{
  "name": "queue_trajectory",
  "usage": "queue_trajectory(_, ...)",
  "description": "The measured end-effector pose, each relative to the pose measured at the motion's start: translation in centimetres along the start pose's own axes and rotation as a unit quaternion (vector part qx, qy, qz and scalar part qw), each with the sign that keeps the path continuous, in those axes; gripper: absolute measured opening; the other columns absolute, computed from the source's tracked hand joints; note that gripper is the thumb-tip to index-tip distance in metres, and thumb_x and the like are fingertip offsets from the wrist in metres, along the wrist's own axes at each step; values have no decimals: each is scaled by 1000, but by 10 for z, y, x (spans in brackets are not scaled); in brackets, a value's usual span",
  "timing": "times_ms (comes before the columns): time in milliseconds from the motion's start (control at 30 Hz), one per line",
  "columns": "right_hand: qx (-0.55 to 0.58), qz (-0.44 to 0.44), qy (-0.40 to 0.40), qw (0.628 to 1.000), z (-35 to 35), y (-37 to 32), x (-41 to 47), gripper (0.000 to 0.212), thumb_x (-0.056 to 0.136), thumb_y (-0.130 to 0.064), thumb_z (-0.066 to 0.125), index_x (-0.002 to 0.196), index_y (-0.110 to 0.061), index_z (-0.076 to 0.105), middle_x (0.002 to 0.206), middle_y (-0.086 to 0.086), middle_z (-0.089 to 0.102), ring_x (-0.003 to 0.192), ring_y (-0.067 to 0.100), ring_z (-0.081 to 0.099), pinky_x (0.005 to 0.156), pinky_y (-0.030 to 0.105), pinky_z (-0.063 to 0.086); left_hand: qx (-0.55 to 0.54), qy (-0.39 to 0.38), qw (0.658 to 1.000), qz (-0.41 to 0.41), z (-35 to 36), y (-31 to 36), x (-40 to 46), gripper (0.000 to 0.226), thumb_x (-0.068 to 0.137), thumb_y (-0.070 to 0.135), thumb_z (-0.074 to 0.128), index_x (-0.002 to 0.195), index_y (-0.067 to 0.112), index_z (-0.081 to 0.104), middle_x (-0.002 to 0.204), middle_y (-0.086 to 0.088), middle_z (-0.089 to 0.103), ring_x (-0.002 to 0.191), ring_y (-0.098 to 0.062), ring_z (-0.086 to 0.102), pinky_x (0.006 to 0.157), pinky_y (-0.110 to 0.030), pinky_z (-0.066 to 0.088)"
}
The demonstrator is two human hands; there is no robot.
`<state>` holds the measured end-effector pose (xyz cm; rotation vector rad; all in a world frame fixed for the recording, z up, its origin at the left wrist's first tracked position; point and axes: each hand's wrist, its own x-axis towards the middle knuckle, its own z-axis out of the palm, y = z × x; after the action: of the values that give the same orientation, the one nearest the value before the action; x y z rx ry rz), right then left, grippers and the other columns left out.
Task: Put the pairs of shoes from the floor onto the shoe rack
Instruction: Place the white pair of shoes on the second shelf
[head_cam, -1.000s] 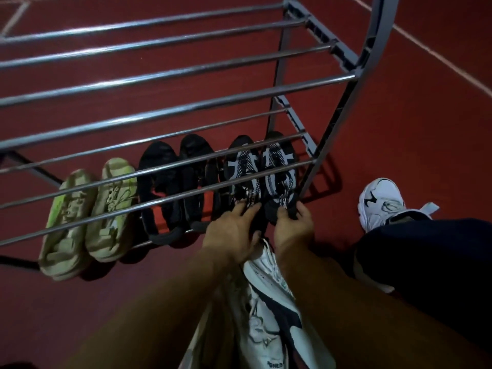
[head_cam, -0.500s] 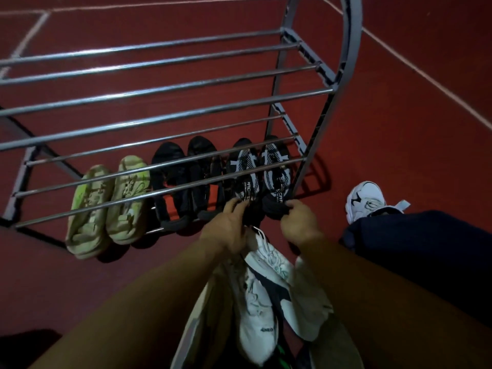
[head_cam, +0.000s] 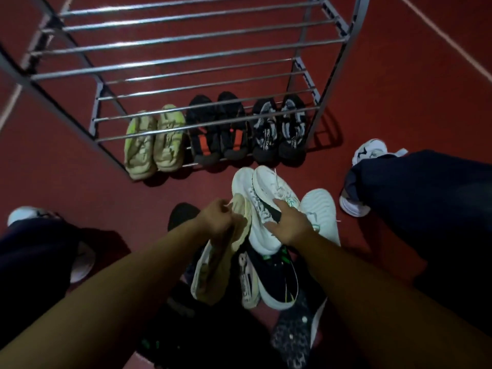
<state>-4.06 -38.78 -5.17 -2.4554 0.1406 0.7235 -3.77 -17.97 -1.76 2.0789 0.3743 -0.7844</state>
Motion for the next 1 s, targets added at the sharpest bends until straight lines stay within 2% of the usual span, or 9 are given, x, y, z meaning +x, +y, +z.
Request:
queue_trajectory(100,-67,6,62,996,8,-3,-4,74,83,-51,60,148,-33,30,142,10,48,126,37,46,104,45,40,84,-28,996,0,17,-33,-17,77,57,63,76,119,21,58,116,-5,64,100,-26,66,85,-42,56)
queue_trajectory(233,-35,27,85,995,6,-14,-1,67,83,-46,62,141,-22,38,136,16,51,123,39,49,101,45,44,189,85,978,-8,36,-51,-35,66,73,46,72,123,12,45,116,-12,61,101,-31,62,72,-30,45)
queue_trajectory(333,43,100,99,989,6,-11,2,65,85,-39,60,137,-5,41,134,21,53,123,39,52,101,44,46,165,143,976,-27,37,-49,-37,53,78,43,67,117,12,47,109,-14,65,97,-33,62,67,-30,41)
queue_trajectory(433,73,134,79,985,4,-4,0,62,86,-39,53,137,-5,42,135,19,55,123,38,52,102,44,45,126,197,970,-71,22,-48,-37,54,80,40,65,120,8,47,111,-17,65,99,-36,63,68,-31,41)
queue_trajectory(533,117,126,58,983,-3,-2,-2,53,86,-39,51,130,-10,52,130,16,58,117,36,55,98,40,45,124,151,975,-104,10,-59,-33,64,80,46,65,124,2,47,115,-18,63,104,-36,62,72,-33,45)
queue_trajectory(667,146,117,66,980,-10,0,-2,43,86,-30,57,126,-14,58,130,10,60,118,33,56,98,36,44,105,108,985,-80,12,-67,-25,68,73,64,48,106,7,61,100,-14,70,88,-32,66,68,-32,49)
queue_trajectory(733,184,126,91,971,-11,2,-4,42,83,-26,58,124,-20,60,128,7,62,117,32,57,102,38,44,106,121,984,-74,14,-63,-23,61,80,62,43,105,8,59,101,-15,68,90,-34,65,70,-33,47)
queue_trajectory(900,256,156,198,933,-16,-3,-12,13,78,-31,56,90,-28,61,93,1,66,99,31,63,94,40,50,108,186,975,-46,10,-59,-30,37,91,47,45,100,14,58,98,-11,69,84,-30,63,71,-33,47)
queue_trajectory(1000,246,146,192,939,-20,-4,-12,24,82,-26,58,103,-27,68,108,3,70,107,31,63,98,39,48,17,247,969,3,12,-41,-34,19,91,37,50,98,21,58,91,0,70,81,-23,66,72,-32,54)
